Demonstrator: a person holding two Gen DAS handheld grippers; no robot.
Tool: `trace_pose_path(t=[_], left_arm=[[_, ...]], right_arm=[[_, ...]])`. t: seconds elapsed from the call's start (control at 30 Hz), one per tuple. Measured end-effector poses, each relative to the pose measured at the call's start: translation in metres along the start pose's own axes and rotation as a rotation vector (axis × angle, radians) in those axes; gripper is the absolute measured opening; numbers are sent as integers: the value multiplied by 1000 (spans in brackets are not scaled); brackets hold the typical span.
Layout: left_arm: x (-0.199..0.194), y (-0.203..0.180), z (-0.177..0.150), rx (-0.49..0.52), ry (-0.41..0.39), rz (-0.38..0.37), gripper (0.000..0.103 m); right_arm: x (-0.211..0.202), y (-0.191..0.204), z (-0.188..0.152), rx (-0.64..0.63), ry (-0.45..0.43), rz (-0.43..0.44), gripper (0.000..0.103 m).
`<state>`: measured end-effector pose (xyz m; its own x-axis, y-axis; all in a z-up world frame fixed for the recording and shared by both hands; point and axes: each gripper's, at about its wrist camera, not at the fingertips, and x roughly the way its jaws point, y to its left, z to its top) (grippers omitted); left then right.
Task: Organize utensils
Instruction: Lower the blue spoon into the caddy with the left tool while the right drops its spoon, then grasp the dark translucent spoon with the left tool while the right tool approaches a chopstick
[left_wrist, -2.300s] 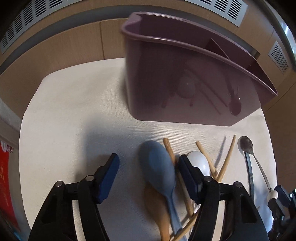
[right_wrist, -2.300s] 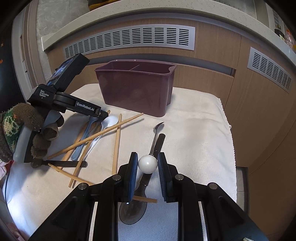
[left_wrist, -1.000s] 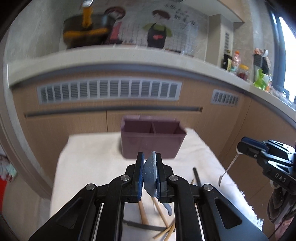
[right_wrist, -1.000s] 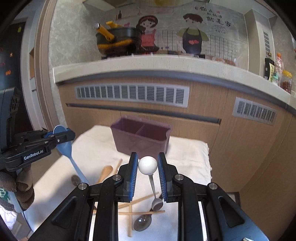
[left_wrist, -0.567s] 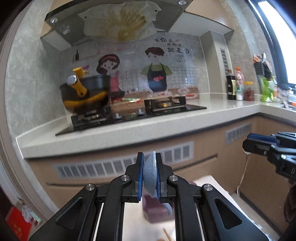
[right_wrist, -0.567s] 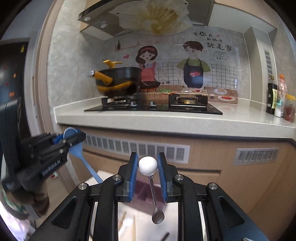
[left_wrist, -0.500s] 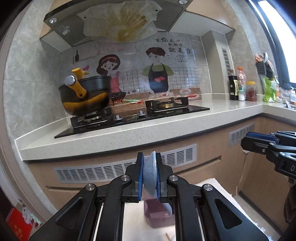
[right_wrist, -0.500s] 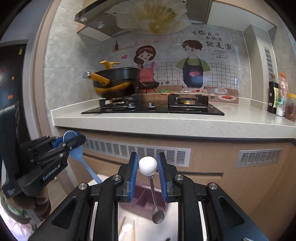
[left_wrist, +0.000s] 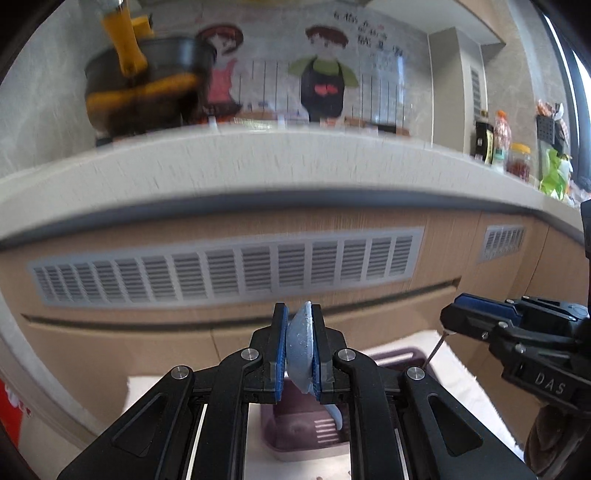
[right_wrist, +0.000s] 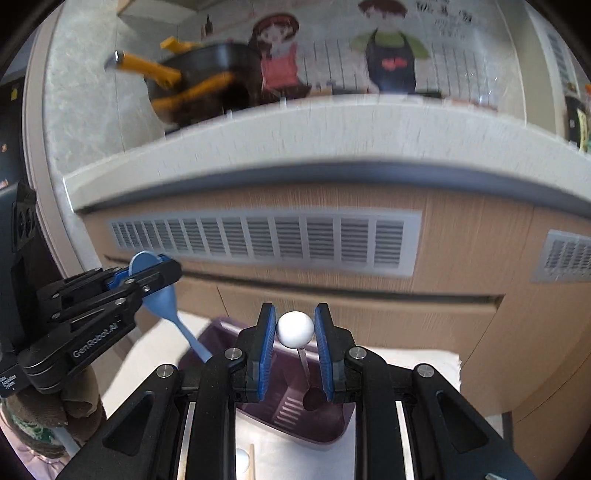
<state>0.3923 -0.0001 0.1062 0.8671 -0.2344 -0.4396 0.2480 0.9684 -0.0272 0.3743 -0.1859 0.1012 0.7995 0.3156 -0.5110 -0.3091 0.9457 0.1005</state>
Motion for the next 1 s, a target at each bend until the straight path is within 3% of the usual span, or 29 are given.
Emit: trace_pose_path(t=[0.07,0.13,0.17,0.2,0.23,0.37,0.43,0.5,0.7,1.0], left_arm=[[15,2,-9,-24,30,-12,13],[27,5,-16,-52,65,-39,23],[32,6,-19,-65,83,-50,41],[36,8,-21,-76,92,-51,55],[36,10,-24,-84,89,-34,56],[21,18,-32,-110,84,-16,56],[9,23,-39,-129,90,2,58],[-3,28,-48,-147,104,23,62],[-42,30,-96,-141,183,61,69],[-98,30,-171,-175,309,56,72]], right_arm=[[12,-2,-9,-4,30,-10,21],[20,-5,-16,-4,50,-6,28],[23,-6,-18,-2,59,-7,33],[24,-8,-20,1,62,-17,47],[23,-9,-21,0,52,-37,58],[6,-11,-24,-32,-4,-102,66],[-7,-10,-29,-48,-25,-133,83],[-18,-9,-36,-69,-39,-163,92],[-41,13,-76,-195,15,-224,102],[-51,45,-156,-332,175,-284,102]])
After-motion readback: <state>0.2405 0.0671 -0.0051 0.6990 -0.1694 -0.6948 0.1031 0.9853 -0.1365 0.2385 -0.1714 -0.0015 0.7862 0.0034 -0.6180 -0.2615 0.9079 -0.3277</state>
